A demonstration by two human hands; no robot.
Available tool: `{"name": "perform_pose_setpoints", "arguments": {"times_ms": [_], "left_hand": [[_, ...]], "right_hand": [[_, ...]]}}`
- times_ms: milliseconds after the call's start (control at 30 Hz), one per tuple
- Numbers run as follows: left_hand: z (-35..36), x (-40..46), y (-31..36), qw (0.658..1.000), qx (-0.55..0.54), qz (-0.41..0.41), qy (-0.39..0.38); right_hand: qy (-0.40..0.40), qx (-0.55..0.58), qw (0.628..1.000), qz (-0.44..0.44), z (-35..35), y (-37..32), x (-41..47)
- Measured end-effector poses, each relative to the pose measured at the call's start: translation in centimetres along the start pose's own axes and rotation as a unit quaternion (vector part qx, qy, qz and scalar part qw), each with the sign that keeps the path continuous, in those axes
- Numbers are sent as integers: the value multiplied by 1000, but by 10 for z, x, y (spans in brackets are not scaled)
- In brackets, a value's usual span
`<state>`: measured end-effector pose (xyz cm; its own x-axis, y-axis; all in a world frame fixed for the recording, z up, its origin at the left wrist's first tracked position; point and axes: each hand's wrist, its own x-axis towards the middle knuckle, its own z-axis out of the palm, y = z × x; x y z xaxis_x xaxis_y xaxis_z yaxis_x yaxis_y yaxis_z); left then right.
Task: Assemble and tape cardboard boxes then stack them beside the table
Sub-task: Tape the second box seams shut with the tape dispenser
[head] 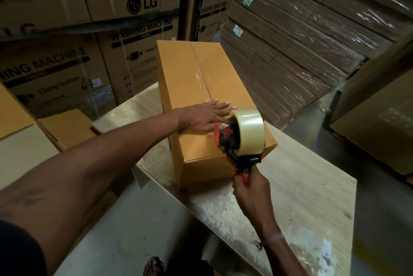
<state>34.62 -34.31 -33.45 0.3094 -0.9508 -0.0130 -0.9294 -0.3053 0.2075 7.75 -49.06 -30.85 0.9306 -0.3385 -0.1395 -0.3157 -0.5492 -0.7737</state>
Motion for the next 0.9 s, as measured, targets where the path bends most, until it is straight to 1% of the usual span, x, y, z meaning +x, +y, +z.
{"name": "perform_pose_setpoints", "arguments": {"times_ms": [100,200,467,633,800,900], "left_hand": [[1,-1,-2,1000,-8,-12,-1],[2,0,0,1000,-10,-11,-2],[1,-1,1,1000,4,-11,5],[1,-1,0,1000,-2,-13,5],[1,1,1,1000,7,-14,4],[1,4,10,1000,7,0,0]], "right_hand": [[11,3,1000,-21,-5,5,-12],[15,6,1000,-23,-10,15,-27],[-1,13,1000,-4,-9,50,-69],[-7,8,999,33,3,80,-87],[-12,33,998,59,14,90,-76],[-19,59,995,72,23,90,-62]]}}
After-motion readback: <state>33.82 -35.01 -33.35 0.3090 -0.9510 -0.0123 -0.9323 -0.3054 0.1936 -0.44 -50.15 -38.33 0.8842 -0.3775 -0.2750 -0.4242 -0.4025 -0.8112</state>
